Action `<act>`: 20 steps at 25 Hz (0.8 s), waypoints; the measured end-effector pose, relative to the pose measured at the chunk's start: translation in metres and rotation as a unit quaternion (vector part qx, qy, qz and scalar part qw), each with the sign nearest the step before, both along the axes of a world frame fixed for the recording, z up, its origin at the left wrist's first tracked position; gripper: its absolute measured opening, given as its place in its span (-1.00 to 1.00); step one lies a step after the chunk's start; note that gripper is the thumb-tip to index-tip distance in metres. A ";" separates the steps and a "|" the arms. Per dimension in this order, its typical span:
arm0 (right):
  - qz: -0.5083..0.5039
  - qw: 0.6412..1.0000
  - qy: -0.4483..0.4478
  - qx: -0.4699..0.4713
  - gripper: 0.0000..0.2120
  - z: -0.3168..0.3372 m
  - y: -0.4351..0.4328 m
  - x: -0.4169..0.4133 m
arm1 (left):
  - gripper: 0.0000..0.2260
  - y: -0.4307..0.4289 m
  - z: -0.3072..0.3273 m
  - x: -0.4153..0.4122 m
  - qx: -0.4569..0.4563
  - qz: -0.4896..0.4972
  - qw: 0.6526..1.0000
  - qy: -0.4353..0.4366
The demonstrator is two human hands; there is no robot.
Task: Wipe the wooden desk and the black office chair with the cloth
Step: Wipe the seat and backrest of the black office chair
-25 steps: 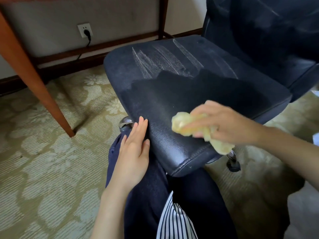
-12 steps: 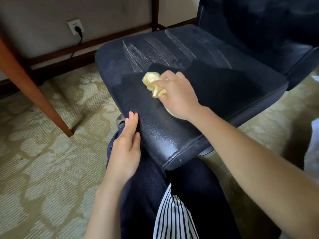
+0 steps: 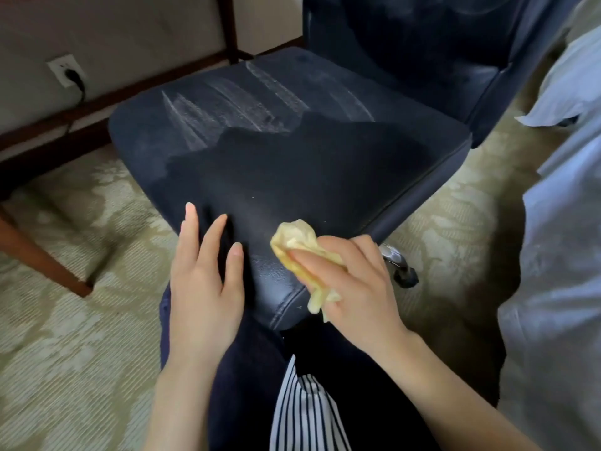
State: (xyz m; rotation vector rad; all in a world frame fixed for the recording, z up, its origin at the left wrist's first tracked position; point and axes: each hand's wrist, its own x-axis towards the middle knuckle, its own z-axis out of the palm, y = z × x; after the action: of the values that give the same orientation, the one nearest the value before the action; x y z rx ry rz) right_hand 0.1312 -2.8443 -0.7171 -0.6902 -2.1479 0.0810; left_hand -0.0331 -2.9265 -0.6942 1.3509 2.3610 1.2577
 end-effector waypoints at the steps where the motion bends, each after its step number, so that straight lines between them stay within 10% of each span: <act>1: -0.024 0.999 0.020 -0.022 -0.58 -0.003 0.008 0.008 | -0.59 0.002 0.000 0.003 -0.001 -0.020 1.000 0.003; 6: -0.146 0.967 0.093 -0.187 -0.76 0.006 0.070 0.038 | -0.61 0.002 -0.006 0.010 0.003 -0.032 0.999 0.000; 14: -0.285 0.943 -0.010 -0.169 -0.79 0.035 0.132 0.031 | -0.63 0.005 -0.007 0.017 -0.004 -0.023 0.999 0.042; 20: -0.163 0.961 -0.198 -0.108 -0.74 0.059 0.118 -0.011 | -0.60 0.005 -0.005 0.032 0.001 -0.019 0.991 0.132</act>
State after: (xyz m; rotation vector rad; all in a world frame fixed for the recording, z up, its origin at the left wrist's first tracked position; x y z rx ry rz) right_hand 0.1201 -2.7263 -0.6577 -1.2695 -2.3903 0.0000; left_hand -0.0012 -2.9219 -0.6994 1.6458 2.4872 1.1340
